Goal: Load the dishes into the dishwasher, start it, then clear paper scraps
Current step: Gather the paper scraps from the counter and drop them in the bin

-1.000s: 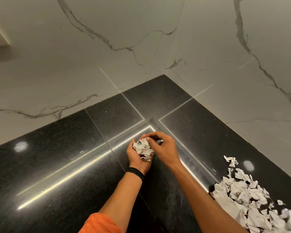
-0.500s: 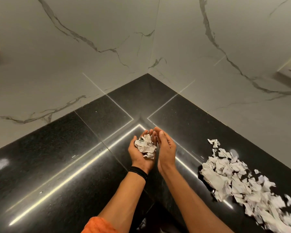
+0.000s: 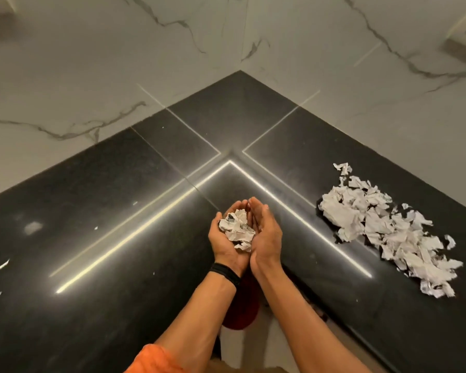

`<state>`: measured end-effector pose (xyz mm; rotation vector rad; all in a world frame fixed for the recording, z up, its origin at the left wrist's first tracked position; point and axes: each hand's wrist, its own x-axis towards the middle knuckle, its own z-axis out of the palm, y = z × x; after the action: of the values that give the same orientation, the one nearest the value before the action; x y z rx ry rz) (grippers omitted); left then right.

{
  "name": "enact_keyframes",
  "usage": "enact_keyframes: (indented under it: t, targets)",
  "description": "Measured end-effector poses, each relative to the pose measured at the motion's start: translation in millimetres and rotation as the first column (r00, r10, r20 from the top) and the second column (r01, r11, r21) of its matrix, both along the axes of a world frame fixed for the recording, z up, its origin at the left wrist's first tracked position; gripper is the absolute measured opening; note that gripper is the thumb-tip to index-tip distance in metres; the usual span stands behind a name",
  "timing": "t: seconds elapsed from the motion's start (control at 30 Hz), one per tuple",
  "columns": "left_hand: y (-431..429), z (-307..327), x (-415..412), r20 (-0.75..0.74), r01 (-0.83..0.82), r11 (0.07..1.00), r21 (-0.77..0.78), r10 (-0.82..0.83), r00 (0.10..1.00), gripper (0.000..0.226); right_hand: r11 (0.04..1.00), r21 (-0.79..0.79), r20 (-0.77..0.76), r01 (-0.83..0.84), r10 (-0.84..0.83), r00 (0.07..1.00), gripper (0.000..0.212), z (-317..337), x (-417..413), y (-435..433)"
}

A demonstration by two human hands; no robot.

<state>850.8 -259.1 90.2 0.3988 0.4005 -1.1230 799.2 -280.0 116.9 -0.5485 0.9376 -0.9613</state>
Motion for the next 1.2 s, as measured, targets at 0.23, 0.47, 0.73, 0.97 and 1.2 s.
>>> enact_keyframes:
  t: [0.23, 0.47, 0.73, 0.97, 1.2]
  targets:
    - [82.0, -19.0, -81.7, 0.061, -0.074, 0.992, 0.101, 0.068, 0.996, 0.055, 0.993, 0.104, 0.084, -0.061, 0.052, 0.995, 0.036, -44.4, -74.7, 77.9]
    - [148.8, -76.9, -155.0, -0.011, -0.078, 0.929, 0.362, 0.088, 0.996, 0.051, 0.962, 0.263, -0.021, -0.070, 0.078, 0.997, 0.029, -110.8, -144.0, 144.1]
    - [151.1, -238.7, -167.1, -0.043, 0.037, 0.832, 0.553, -0.015, 0.999, 0.046, 0.932, 0.358, -0.239, 0.057, 0.032, 0.970, 0.042, -278.7, -153.9, 150.2]
    - [143.9, -404.8, -167.5, -0.053, 0.076, 0.844, 0.531, -0.056, 0.997, 0.039, 0.909, 0.417, -0.228, -0.002, 0.107, 0.968, 0.035, -446.3, -155.5, 135.1]
    - [141.8, -494.8, -157.0, -0.006, 0.102, 0.855, 0.508, -0.115, 0.993, 0.042, 0.883, 0.469, -0.227, 0.021, 0.098, 0.969, 0.035, -529.9, -147.3, 130.5]
